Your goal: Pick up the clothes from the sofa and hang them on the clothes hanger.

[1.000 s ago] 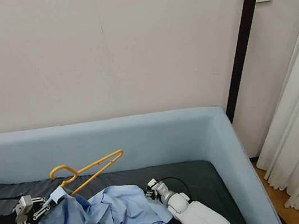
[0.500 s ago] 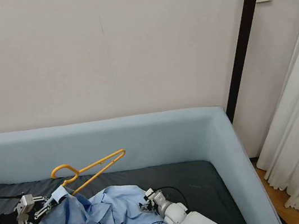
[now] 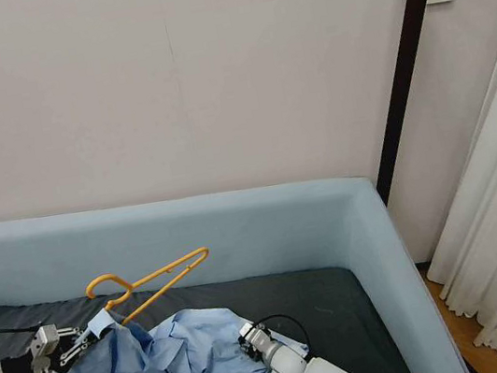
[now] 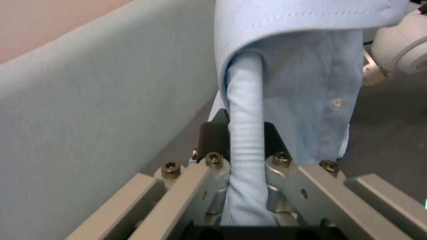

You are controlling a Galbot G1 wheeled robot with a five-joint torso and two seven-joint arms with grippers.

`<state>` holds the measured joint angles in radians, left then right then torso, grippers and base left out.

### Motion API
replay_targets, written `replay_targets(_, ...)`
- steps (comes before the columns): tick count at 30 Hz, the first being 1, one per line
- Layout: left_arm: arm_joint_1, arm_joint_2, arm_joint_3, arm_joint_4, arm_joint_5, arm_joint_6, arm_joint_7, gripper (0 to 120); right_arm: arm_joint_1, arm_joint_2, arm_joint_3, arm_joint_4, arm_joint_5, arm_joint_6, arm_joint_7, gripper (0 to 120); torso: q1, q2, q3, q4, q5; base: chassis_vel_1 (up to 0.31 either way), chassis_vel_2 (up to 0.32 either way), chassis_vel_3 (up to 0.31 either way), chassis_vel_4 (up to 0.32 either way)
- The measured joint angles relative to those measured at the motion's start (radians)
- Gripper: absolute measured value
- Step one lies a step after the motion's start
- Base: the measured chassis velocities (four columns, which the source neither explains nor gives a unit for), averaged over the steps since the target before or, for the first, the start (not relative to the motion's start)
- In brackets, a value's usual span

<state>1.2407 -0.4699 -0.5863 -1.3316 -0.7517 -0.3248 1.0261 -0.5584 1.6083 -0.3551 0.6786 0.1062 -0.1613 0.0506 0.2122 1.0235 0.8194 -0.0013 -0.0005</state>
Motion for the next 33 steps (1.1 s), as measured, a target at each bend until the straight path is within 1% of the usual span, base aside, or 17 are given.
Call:
replay_targets(3, 0.000, 0.000, 0.000, 0.000, 0.000, -0.001, -0.001, 1, 0.002, -0.001, 0.000, 0.002, 0.001, 0.000, 0.000, 26, 0.000, 0.000, 0.000, 0.0000, -0.0001, 0.000, 0.000, 0.000, 0.000)
replay_targets(4, 0.000, 0.000, 0.000, 0.000, 0.000, -0.001, -0.001, 1, 0.002, -0.001, 0.000, 0.002, 0.001, 0.000, 0.000, 26, 0.000, 0.000, 0.000, 0.0000, -0.0001, 0.000, 0.000, 0.000, 0.000)
replay_targets(8, -0.004, -0.002, 0.002, 0.002, -0.002, -0.005, -0.006, 1, 0.002, -0.001, -0.002, 0.013, 0.002, 0.000, 0.000, 8, 0.000, 0.000, 0.000, -0.0001, -0.0001, 0.000, 0.000, 0.000, 0.000)
replay_targets(9, -0.004, -0.002, 0.002, 0.002, -0.002, -0.005, -0.006, 1, 0.002, -0.001, -0.002, 0.013, 0.002, 0.000, 0.000, 8, 0.000, 0.000, 0.000, -0.0001, -0.0001, 0.000, 0.000, 0.000, 0.000)
replay_targets(11, -0.007, -0.005, 0.007, 0.005, -0.002, -0.008, -0.009, 1, 0.000, -0.001, -0.002, 0.019, 0.004, 0.001, 0.000, 0, 0.000, 0.000, 0.000, -0.0001, -0.0002, 0.000, 0.000, 0.000, 0.000)
replay_targets(14, -0.012, -0.009, 0.012, 0.007, -0.003, -0.012, -0.015, 1, -0.002, -0.001, -0.003, 0.032, 0.013, 0.004, 0.002, 0, 0.000, 0.000, 0.000, -0.0001, -0.0003, 0.000, 0.000, 0.000, 0.000)
replay_targets(18, -0.021, -0.015, 0.023, 0.005, -0.015, -0.015, -0.027, 1, -0.006, -0.001, -0.007, 0.086, 0.057, 0.007, 0.005, 0, 0.000, 0.000, 0.000, -0.0001, -0.0003, 0.000, 0.000, 0.000, 0.000)
replay_targets(19, -0.029, -0.017, 0.032, -0.002, -0.027, -0.015, -0.032, 1, -0.007, -0.002, -0.017, 0.140, 0.100, 0.004, 0.010, 0, 0.000, 0.000, 0.000, 0.0000, -0.0003, 0.000, 0.000, 0.000, 0.000)
replay_targets(20, -0.038, -0.019, 0.039, -0.006, -0.034, -0.015, -0.035, 1, -0.007, -0.014, -0.027, 0.196, 0.140, -0.003, 0.016, 0, 0.000, 0.000, 0.000, 0.0007, 0.0001, 0.000, 0.000, 0.000, 0.000)
replay_targets(22, -0.045, -0.021, 0.042, -0.012, -0.047, -0.013, -0.037, 1, -0.001, -0.061, -0.049, 0.303, 0.218, -0.015, 0.038, 0, 0.000, 0.000, 0.000, 0.0003, -0.0001, 0.000, 0.000, 0.000, 0.000)
replay_targets(24, -0.064, -0.021, 0.047, -0.014, -0.061, -0.011, -0.039, 1, 0.008, -0.119, -0.062, 0.415, 0.273, -0.019, 0.052, 0, 0.000, 0.000, 0.000, 0.0005, -0.0001, 0.000, 0.000, 0.000, 0.000)
replay_targets(25, -0.064, -0.021, 0.047, -0.014, -0.061, -0.011, -0.039, 1, 0.008, -0.119, -0.062, 0.415, 0.273, -0.019, 0.052, 0, 0.000, 0.000, 0.000, 0.0005, -0.0001, 0.000, 0.000, 0.000, 0.000)
replay_targets(29, -0.128, -0.022, 0.062, -0.020, -0.103, -0.005, -0.054, 1, 0.026, -0.281, -0.062, 0.625, 0.352, -0.035, 0.079, 0, 0.000, 0.000, 0.000, -0.0005, 0.0001, 0.000, 0.000, 0.000, 0.000)
replay_targets(30, -0.128, -0.022, 0.062, -0.020, -0.103, -0.005, -0.054, 1, 0.026, -0.281, -0.062, 0.625, 0.352, -0.035, 0.079, 0, 0.000, 0.000, 0.000, -0.0005, 0.0001, 0.000, 0.000, 0.000, 0.000)
replay_targets(33, -0.159, -0.028, 0.061, -0.028, -0.146, -0.005, -0.071, 1, 0.045, -0.374, -0.038, 0.731, 0.395, -0.041, 0.093, 0, 0.000, 0.000, 0.000, -0.0004, 0.0002, 0.000, 0.000, 0.000, 0.000)
